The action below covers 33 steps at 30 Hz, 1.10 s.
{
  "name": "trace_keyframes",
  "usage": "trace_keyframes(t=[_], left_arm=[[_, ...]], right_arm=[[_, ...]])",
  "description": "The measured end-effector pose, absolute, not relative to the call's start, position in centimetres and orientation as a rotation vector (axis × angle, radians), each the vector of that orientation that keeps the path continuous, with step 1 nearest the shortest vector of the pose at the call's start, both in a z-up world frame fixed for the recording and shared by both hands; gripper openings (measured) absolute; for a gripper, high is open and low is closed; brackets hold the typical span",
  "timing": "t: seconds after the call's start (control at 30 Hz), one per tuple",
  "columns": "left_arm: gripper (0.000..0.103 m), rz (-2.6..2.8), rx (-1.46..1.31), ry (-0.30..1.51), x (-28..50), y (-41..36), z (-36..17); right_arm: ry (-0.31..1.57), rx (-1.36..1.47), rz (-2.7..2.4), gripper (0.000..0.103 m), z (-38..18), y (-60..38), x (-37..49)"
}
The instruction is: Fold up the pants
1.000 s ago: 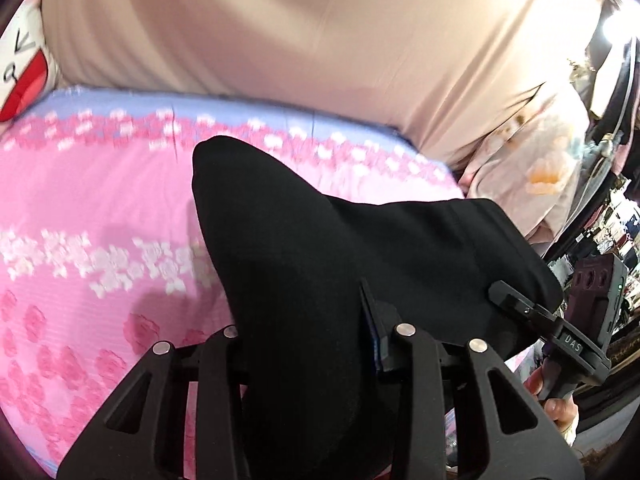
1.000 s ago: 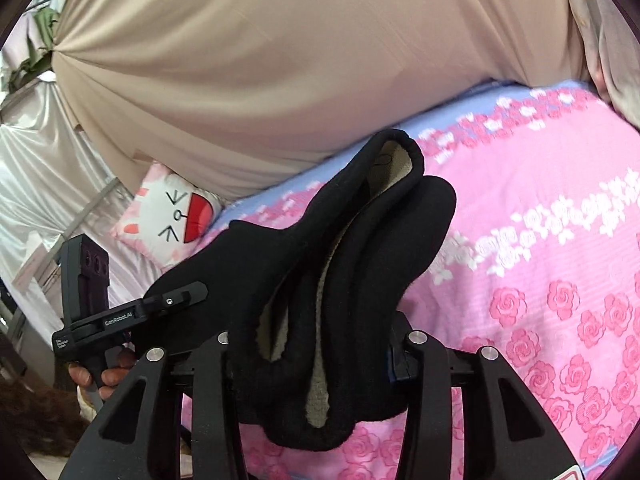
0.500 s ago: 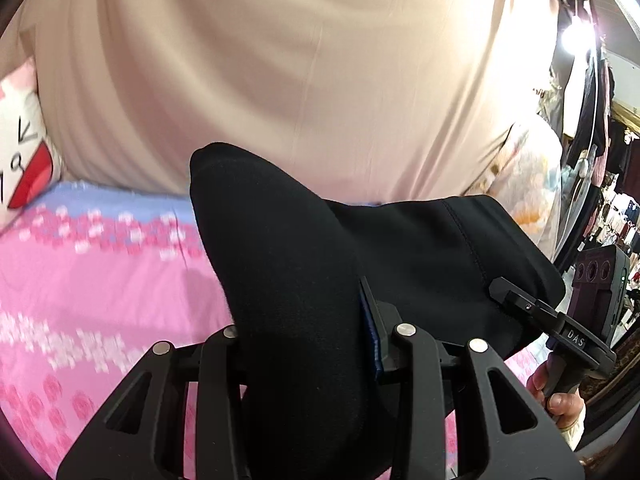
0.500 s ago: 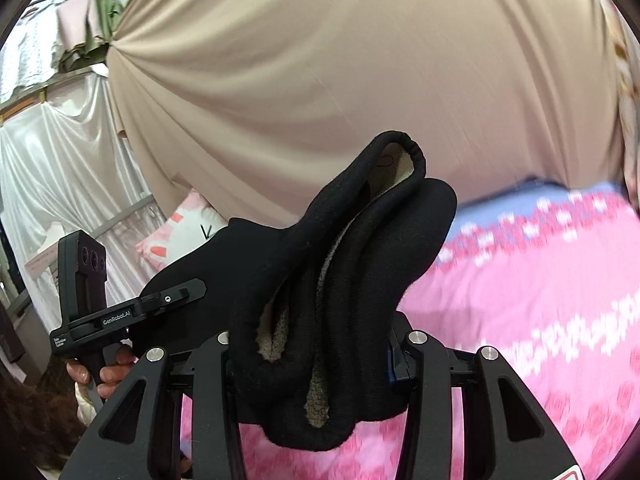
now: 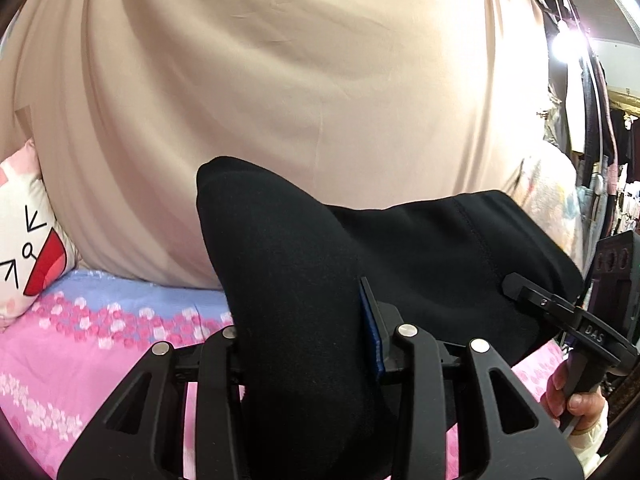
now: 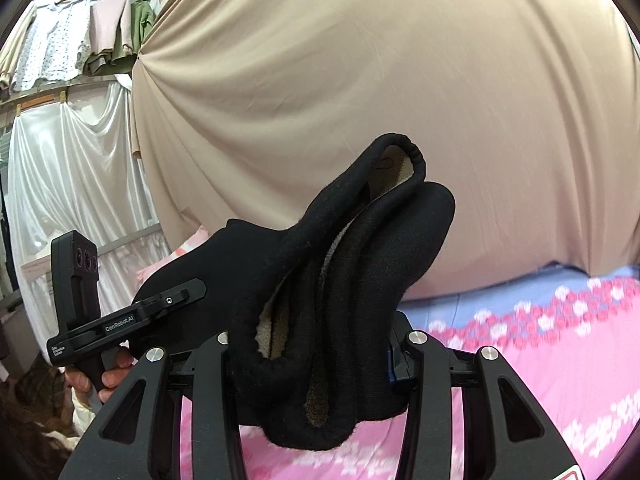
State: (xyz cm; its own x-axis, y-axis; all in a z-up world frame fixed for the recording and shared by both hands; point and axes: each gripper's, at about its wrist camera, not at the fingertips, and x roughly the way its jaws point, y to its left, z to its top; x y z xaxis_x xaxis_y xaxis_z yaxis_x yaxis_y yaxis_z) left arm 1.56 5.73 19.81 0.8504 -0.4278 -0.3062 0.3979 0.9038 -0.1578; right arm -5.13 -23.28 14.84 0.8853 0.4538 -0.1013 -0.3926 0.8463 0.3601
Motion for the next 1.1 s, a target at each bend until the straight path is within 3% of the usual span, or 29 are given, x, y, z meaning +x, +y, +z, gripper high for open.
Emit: trace_keyframes(t=[0.53,1.1], left_arm=[[0.036,-0.330,-0.071,0.400,14.1,1.8,14.5],[0.036,-0.278,-0.016,0.602,23.4,-1.3,2.8]], right_arm=[[0.256,0.384,0.385,0.041,11.3,-25.0,7.6],[0.511,0.496,0.326,0.041,-1.2,-26.9,18.3]])
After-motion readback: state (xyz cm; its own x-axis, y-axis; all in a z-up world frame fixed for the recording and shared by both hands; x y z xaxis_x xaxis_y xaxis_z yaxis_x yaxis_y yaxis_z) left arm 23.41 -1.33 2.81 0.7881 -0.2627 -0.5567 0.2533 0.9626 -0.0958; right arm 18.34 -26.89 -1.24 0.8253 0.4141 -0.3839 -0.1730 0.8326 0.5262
